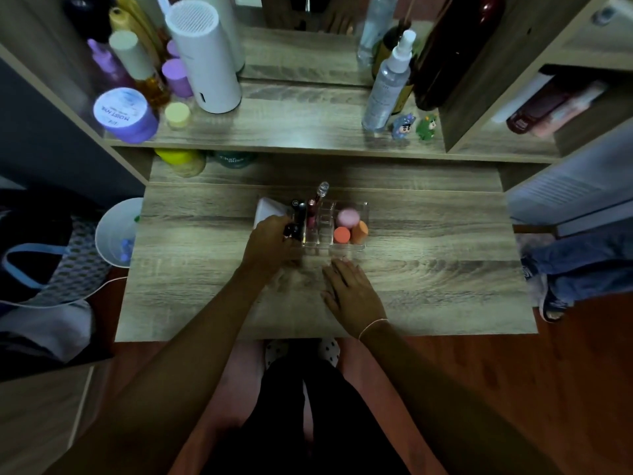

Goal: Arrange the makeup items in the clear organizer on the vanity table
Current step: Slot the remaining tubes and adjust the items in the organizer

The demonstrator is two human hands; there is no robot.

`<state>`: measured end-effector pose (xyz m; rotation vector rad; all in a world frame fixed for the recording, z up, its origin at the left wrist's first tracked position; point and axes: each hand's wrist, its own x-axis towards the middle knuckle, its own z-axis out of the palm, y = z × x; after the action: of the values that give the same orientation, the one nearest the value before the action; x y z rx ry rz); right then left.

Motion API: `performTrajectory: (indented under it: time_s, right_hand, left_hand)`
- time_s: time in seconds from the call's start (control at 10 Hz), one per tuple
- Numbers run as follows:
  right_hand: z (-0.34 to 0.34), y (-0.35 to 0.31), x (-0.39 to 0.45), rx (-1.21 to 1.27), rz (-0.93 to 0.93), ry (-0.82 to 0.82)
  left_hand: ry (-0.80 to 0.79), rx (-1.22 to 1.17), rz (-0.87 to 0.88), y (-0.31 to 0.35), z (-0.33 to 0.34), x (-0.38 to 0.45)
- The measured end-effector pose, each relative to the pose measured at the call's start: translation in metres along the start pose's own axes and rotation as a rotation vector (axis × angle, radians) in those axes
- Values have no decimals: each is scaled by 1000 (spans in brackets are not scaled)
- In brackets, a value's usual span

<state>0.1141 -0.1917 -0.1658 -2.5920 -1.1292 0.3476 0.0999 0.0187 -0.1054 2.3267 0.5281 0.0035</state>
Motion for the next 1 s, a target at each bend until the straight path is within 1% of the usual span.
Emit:
performTrajectory:
  time_s: [0.2, 0.3, 0.6, 0.7, 0.8, 0.9, 1.0]
  right_hand:
    - [-1, 0, 0, 6, 4, -7]
    - [-2, -1, 0, 11, 6, -6]
    - [-2, -1, 0, 6, 20, -17]
    - [-5, -5, 1, 24, 30, -14]
    - [-14, -17, 4, 130, 77, 95]
    - [-30, -33, 10, 328, 181, 219]
    - [-46, -44, 25, 458, 233, 336]
  left_hand:
    - [12, 45, -10, -3, 4, 2]
    - [32, 38, -27, -5, 7, 2]
    - [14, -4, -50, -7, 2, -5]
    - [63, 15, -26, -6, -5, -15]
    - [119, -2, -66, -10, -17, -26]
    - [162, -27, -47, -18, -30, -36]
    - [185, 12, 47, -20, -37, -38]
